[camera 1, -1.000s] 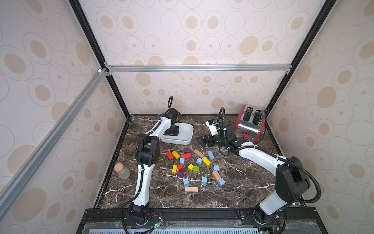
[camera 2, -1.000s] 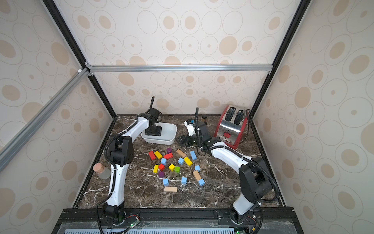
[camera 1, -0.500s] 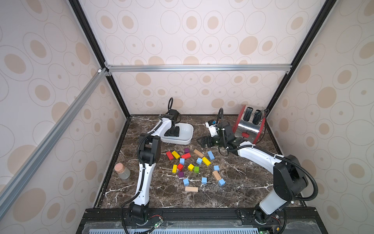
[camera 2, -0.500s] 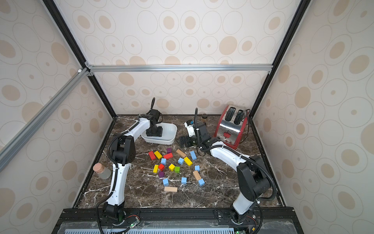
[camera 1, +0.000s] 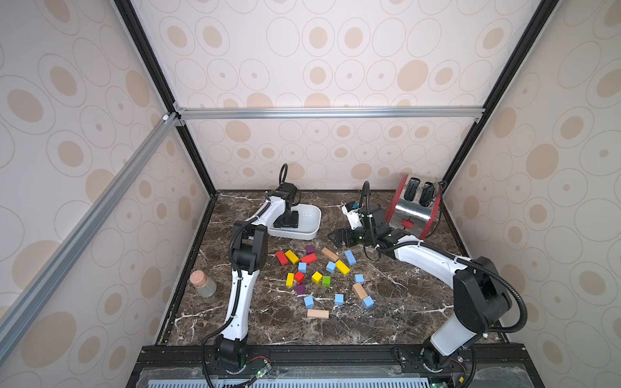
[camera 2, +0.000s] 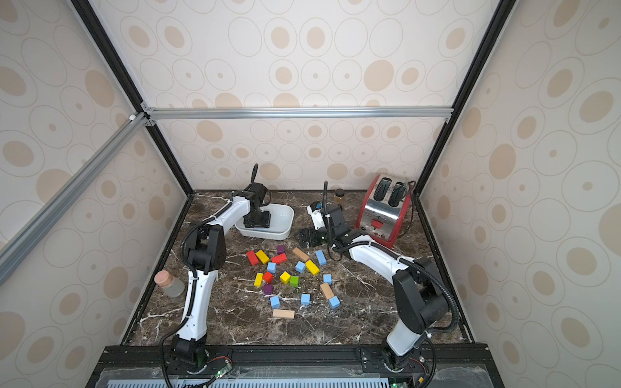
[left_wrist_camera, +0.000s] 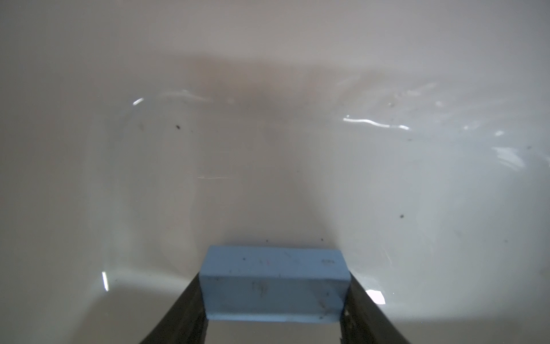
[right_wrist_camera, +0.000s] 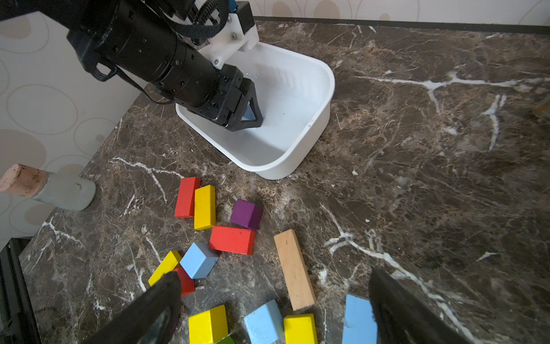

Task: Pick out the blue building blocks
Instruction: Place the building block in the storage box, then pick up the building block from the center of the board.

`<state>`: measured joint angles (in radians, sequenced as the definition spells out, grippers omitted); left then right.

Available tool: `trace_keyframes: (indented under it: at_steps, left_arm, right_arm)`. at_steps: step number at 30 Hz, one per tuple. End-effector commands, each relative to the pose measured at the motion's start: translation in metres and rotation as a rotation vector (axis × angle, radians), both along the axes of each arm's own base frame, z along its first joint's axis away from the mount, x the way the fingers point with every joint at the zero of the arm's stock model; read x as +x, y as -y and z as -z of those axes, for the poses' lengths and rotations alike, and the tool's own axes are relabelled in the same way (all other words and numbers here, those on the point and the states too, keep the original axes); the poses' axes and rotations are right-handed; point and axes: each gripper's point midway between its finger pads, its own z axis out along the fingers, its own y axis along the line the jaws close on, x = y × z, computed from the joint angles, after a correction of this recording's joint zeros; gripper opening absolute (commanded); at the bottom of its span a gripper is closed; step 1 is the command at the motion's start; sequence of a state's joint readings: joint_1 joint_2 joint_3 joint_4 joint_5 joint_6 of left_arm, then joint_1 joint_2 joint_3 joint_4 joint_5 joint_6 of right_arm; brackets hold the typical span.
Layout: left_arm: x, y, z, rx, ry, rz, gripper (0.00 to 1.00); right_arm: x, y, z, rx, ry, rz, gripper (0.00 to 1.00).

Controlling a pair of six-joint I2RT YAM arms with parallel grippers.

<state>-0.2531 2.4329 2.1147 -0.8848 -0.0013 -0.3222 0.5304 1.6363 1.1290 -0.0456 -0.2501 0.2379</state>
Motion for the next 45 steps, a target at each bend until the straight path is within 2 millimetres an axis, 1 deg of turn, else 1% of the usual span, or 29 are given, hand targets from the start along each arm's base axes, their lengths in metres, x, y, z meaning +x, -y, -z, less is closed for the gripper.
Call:
trace_keyframes:
  at_steps: [1, 7, 13, 18, 21, 24, 28, 30, 34, 37, 41, 45]
  left_arm:
    - [-0.002, -0.004, -0.007, 0.002, -0.008, -0.019, 0.52]
    - [-0.003, -0.002, -0.011, -0.015, -0.010, -0.020, 0.67]
    - [-0.002, -0.002, -0.023, -0.019, 0.013, -0.015, 0.80]
    - [0.000, 0.002, -0.045, -0.043, 0.051, -0.009, 0.90]
    - [0.001, 0.007, -0.064, -0.075, 0.083, 0.003, 0.99]
    - [0.002, 0.007, -0.086, -0.084, 0.125, 0.008, 0.99]
    - [0.002, 0.006, -0.122, -0.093, 0.193, 0.016, 0.99]
    - [0.000, 0.007, -0.141, -0.108, 0.230, 0.032, 0.99]
    - [-0.008, 0.009, -0.175, -0.128, 0.291, 0.067, 0.99]
    - [-0.018, 0.010, -0.195, -0.143, 0.331, 0.102, 0.99]
    - [-0.037, 0.014, -0.216, -0.158, 0.376, 0.171, 0.99]
    - [-0.061, 0.012, -0.226, -0.146, 0.390, 0.213, 0.99]
  right_arm:
    - [-0.005, 0.008, 0.005, -0.029, -0.017, 0.005, 1.00]
    - [-0.009, 0.009, 0.001, -0.029, -0.011, 0.003, 1.00]
    - [-0.012, 0.011, -0.004, -0.025, -0.009, 0.001, 1.00]
    - [-0.016, 0.014, -0.011, -0.020, 0.002, 0.010, 1.00]
    - [-0.017, 0.018, -0.015, -0.032, 0.007, 0.020, 1.00]
    - [-0.018, 0.021, -0.021, -0.045, 0.011, 0.020, 1.00]
    - [-0.020, 0.024, -0.029, -0.062, 0.022, 0.024, 1.00]
    - [-0.021, 0.027, -0.033, -0.077, 0.022, 0.027, 1.00]
    - [-0.025, 0.033, -0.039, -0.109, 0.016, 0.028, 1.00]
    - [-0.028, 0.039, -0.043, -0.143, 0.008, 0.033, 1.00]
    - [-0.034, 0.049, -0.045, -0.198, -0.004, 0.040, 1.00]
    - [-0.041, 0.059, -0.046, -0.244, -0.016, 0.047, 1.00]
